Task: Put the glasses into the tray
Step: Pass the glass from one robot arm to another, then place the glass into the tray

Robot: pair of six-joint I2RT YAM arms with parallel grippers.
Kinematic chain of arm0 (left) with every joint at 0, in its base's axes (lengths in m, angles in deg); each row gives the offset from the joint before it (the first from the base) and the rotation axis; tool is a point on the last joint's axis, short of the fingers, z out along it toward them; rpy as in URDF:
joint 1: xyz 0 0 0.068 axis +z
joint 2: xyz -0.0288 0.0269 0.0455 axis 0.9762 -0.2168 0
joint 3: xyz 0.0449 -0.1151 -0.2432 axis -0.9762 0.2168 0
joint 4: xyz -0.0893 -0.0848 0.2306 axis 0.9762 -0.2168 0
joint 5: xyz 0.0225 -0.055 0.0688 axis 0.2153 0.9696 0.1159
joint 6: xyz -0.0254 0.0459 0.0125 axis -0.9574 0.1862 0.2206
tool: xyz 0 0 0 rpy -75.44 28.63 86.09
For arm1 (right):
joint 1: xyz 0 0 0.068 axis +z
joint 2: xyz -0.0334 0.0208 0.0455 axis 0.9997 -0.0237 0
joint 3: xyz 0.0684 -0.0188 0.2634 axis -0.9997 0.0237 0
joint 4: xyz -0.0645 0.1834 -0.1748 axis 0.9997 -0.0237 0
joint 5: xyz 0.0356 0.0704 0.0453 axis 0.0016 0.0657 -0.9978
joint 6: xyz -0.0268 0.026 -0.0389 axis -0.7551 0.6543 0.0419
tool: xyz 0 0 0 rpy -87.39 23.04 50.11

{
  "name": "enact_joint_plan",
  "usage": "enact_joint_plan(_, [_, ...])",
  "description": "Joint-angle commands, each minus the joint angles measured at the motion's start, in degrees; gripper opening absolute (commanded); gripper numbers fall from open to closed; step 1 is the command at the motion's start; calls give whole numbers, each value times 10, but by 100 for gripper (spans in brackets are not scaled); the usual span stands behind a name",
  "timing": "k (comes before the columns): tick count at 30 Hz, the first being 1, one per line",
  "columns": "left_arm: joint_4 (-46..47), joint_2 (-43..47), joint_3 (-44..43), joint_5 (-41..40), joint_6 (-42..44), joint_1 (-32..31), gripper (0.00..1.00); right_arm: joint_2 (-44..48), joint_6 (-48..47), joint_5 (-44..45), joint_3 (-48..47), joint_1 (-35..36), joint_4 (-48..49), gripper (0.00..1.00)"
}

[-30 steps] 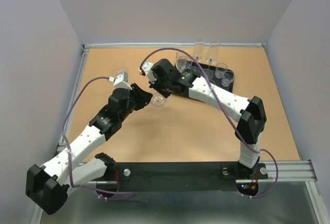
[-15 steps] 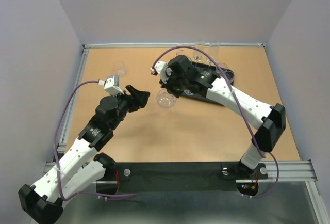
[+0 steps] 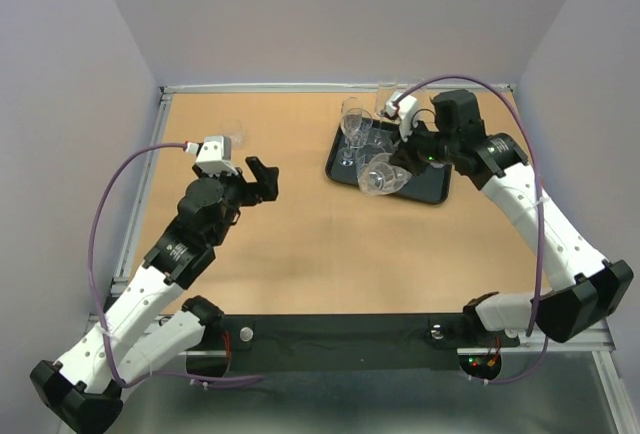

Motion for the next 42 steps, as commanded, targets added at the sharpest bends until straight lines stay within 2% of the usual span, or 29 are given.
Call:
enact_joint_plan(1, [3, -13, -52, -56, 92, -2, 99, 52, 0, -63, 22, -56, 21, 0])
enact_joint_plan(8, [2, -33, -64, -118, 179, -2, 99, 103, 22, -83, 54, -179, 32, 0])
enact_joint_plan(11, [15, -36, -49, -150, 202, -2, 99, 109, 44, -86, 60, -209, 42, 1])
enact_joint_plan(17, [25, -42, -14, -160, 205, -1, 99, 107, 99, -116, 84, -298, 73, 0])
enact_joint_plan(26, [24, -31, -10, -161, 203, -1, 99, 132, 163, -100, 141, -362, 135, 0])
enact_joint_plan(42, [23, -17, -9, -147, 200, 3, 99, 134, 288, -43, 222, -404, 236, 0])
